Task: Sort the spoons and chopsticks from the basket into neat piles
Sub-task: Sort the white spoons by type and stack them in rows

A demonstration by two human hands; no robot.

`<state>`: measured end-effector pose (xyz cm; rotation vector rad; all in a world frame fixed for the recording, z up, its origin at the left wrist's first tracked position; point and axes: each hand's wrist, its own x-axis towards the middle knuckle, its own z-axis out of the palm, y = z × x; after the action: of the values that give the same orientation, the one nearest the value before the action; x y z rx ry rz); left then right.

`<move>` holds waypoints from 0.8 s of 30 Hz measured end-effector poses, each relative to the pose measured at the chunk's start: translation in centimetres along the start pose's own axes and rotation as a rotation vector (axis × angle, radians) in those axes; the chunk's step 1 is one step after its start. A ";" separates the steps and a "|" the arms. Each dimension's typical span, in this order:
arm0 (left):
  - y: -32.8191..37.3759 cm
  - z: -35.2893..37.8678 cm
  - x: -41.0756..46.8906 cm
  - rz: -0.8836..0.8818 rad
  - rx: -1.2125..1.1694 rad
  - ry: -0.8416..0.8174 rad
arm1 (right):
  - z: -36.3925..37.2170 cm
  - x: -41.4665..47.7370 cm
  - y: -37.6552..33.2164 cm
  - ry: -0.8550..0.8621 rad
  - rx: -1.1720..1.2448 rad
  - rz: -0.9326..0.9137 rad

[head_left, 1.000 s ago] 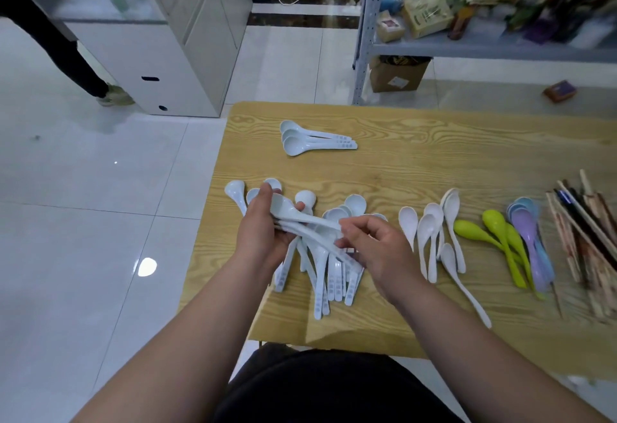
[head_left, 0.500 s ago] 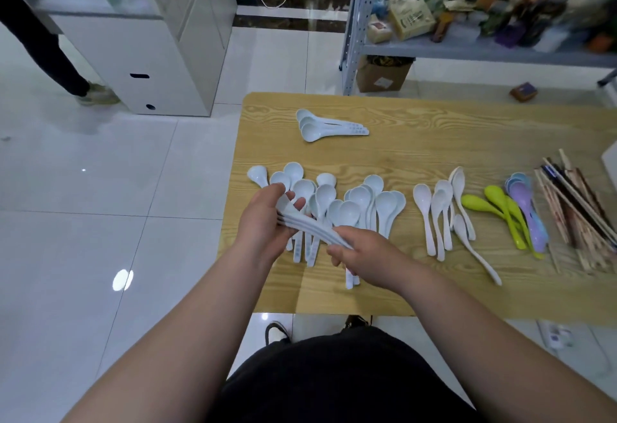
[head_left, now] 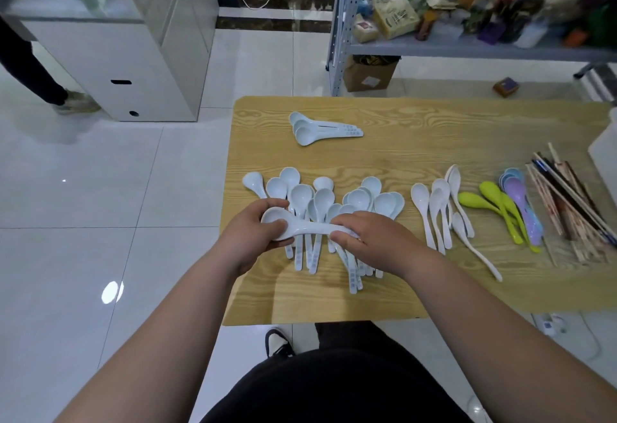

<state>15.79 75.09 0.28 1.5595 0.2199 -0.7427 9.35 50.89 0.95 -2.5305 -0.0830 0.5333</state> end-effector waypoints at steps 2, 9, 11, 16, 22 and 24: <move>0.5 0.4 1.0 0.013 0.132 0.006 | -0.8 1.2 1.0 -0.009 0.054 0.002; 4.1 3.0 6.7 0.157 0.503 0.136 | -4.5 7.2 5.2 0.021 0.058 -0.023; 4.8 3.7 9.5 0.205 0.547 0.165 | -5.5 9.7 6.8 0.052 0.061 -0.031; 5.2 5.1 16.8 0.333 0.758 0.188 | -6.7 16.0 11.1 0.122 0.056 -0.038; 3.3 5.3 23.5 0.417 0.908 0.248 | -6.1 21.6 15.2 0.181 0.074 -0.079; 2.5 5.1 25.1 0.502 0.989 0.281 | -5.3 22.8 16.3 0.232 0.048 -0.113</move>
<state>34.79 62.66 -11.74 2.5231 -0.3967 -0.2013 31.57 38.19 -11.70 -2.5040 -0.1243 0.1927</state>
